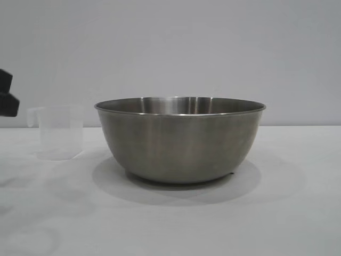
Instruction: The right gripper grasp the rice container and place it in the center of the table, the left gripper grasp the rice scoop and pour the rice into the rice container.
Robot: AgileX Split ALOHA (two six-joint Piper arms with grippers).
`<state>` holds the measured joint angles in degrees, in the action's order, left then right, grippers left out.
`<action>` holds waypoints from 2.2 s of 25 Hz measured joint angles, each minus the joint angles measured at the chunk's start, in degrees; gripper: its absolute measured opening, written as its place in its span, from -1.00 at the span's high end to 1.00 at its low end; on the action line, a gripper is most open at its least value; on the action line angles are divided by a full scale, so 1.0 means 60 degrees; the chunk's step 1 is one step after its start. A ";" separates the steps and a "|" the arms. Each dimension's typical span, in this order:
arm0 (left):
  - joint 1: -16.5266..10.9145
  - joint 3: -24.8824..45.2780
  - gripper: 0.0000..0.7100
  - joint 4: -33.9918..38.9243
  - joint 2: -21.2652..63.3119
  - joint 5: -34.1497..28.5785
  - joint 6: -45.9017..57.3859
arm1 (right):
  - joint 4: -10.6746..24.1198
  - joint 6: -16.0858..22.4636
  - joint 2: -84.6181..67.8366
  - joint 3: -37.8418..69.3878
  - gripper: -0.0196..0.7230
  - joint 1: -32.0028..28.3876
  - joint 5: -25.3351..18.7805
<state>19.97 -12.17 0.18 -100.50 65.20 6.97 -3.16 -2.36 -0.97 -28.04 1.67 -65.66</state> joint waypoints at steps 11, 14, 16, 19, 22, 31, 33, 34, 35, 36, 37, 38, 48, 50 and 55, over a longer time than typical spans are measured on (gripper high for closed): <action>0.0000 -0.1517 0.28 0.0000 0.0000 -0.0467 -0.0277 | 0.0000 0.0000 0.0000 0.0000 -0.49 0.0000 0.0000; 0.0000 -0.2355 0.28 0.0114 0.0000 -0.1626 -0.0301 | 0.0000 0.0000 0.0000 0.0000 -0.49 0.0000 0.0000; 0.0000 -0.2914 0.28 0.0389 0.0000 -0.2317 -0.0324 | 0.0000 0.0000 0.0000 0.0000 -0.49 0.0000 0.0000; 0.0000 -0.3781 0.28 0.0953 0.0123 -0.3872 -0.0354 | 0.0000 0.0000 0.0000 0.0000 -0.49 0.0000 0.0000; 0.0000 -0.4491 0.28 0.1398 0.0547 -0.5652 -0.0354 | 0.0000 0.0000 0.0000 0.0000 -0.49 0.0000 0.0000; 0.0000 -0.5110 0.15 0.1644 0.3057 -0.9373 -0.0369 | 0.0000 0.0000 0.0000 0.0000 -0.49 0.0000 0.0000; 0.0000 -0.5136 -0.02 0.1644 0.3545 -1.0079 -0.0349 | 0.0000 0.0000 0.0000 0.0000 -0.49 0.0000 0.0000; 0.0000 -0.5136 -0.11 0.1644 0.3797 -1.0355 -0.0281 | 0.0000 0.0000 0.0000 0.0000 -0.49 0.0000 0.0000; 0.0000 -0.5136 -0.20 0.1644 0.3996 -1.0669 -0.0208 | 0.0000 0.0000 0.0000 0.0000 -0.49 0.0000 0.0000; 0.0000 -0.5136 -0.25 0.1644 0.4231 -1.0977 -0.0186 | 0.0000 0.0000 0.0000 0.0000 -0.49 0.0000 0.0000; 0.0000 -0.5136 -0.20 0.1644 0.4430 -1.1297 -0.0170 | 0.0000 0.0000 0.0000 0.0000 -0.49 0.0000 0.0000; 0.0000 -0.5136 -0.20 0.1644 0.4719 -1.1572 -0.0170 | 0.0000 0.0000 0.0000 0.0000 -0.49 0.0000 0.0000; 0.0000 -0.5136 -0.28 0.1389 0.7535 -1.5540 -0.0147 | 0.0000 0.0000 0.0000 0.0000 -0.49 0.0000 0.0000; 0.0000 -0.5136 -0.28 0.1365 0.8144 -1.6341 -0.0147 | 0.0000 0.0000 0.0000 0.0000 -0.49 0.0000 0.0000; 0.0000 -0.5136 -0.28 0.1306 0.9696 -1.8212 -0.0219 | 0.0000 0.0000 0.0000 0.0000 -0.49 0.0000 0.0000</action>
<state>19.97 -42.98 8.02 -42.32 -44.07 5.66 -3.16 -2.36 -0.97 -28.04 1.67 -65.66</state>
